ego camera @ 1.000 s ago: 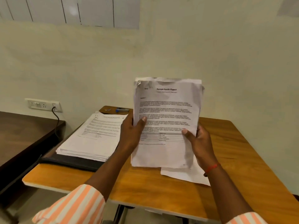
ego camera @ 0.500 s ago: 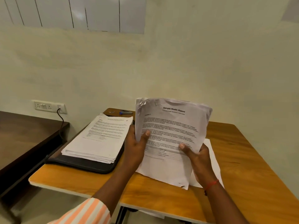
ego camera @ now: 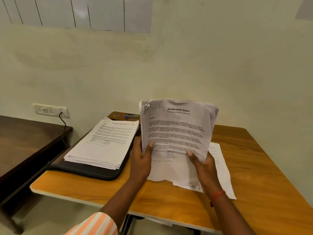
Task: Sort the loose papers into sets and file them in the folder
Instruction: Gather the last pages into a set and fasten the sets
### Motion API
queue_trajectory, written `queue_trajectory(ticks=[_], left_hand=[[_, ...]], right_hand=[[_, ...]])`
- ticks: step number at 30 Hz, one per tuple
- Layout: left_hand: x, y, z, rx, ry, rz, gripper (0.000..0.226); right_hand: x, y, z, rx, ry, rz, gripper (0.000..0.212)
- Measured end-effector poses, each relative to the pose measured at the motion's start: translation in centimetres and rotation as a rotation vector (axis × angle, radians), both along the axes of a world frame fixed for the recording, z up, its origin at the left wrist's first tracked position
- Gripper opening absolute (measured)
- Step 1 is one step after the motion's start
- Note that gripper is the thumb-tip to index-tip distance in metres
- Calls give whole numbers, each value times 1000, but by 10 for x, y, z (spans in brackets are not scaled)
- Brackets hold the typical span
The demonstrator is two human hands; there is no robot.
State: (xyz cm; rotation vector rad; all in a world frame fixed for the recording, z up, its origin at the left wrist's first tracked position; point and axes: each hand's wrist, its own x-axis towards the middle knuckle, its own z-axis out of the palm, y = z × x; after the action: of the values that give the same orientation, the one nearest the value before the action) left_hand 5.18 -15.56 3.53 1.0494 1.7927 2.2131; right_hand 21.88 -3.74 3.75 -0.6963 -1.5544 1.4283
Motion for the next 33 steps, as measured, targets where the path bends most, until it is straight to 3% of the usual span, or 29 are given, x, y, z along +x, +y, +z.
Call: queue_trajectory(ticks=[5, 11, 16, 19, 22, 25, 28, 33], left_hand=[[0, -1, -16, -60, -21, -89, 27], [-2, -3, -10, -154, -2, -106, 31], [-31, 3, -1, -314, 12, -204, 54], [-50, 6, -22, -450, -51, -260, 63], [-50, 2, -42, -475, -118, -282, 61], [-46, -3, -52, -436, -104, -274, 64], [-48, -3, -52, -416, -134, -304, 66], [-54, -2, -55, -407, -217, -327, 65]], right_hand=[[1, -4, -10, -14, -45, 43, 32], [1, 3, -17, 30, -129, 54, 48], [8, 12, -4, 48, -196, 157, 42], [10, 26, -8, 63, -459, 56, 30], [18, 52, -22, 234, -890, -383, 46], [28, 66, -36, 237, -1280, -510, 76], [28, 70, -41, 183, -1352, -503, 83], [25, 83, -40, 127, -1279, -465, 90]])
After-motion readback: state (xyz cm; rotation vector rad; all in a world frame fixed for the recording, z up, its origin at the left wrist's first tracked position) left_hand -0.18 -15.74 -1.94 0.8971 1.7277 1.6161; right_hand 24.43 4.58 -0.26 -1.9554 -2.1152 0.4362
